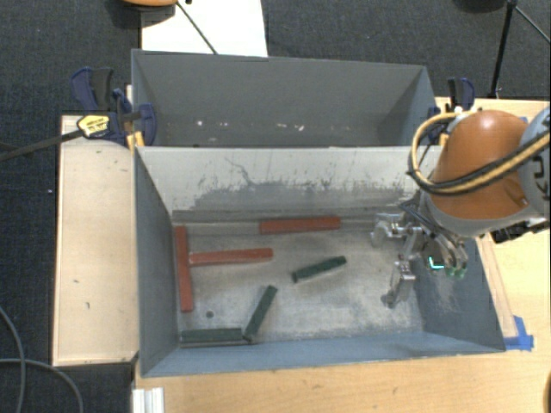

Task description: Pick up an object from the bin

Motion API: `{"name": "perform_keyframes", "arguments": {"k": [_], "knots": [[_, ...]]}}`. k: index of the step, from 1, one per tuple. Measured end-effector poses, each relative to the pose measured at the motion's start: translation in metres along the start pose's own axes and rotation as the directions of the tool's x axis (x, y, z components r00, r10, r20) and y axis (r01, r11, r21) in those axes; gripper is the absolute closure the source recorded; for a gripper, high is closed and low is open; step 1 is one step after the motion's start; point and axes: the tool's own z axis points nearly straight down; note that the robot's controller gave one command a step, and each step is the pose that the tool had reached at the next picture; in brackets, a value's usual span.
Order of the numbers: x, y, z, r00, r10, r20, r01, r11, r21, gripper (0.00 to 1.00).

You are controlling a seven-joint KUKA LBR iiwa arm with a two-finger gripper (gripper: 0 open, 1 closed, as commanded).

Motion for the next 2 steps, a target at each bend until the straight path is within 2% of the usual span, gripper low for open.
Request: {"name": "perform_keyframes", "arguments": {"k": [1, 2], "knots": [[-0.002, 0.000, -0.004, 1.000, -0.002, 0.008, 0.002, 1.000, 0.001, 0.00], [-0.028, 0.022, 0.023, 0.998, -0.058, 0.014, 0.058, 0.998, 0.003, 0.00]]}}
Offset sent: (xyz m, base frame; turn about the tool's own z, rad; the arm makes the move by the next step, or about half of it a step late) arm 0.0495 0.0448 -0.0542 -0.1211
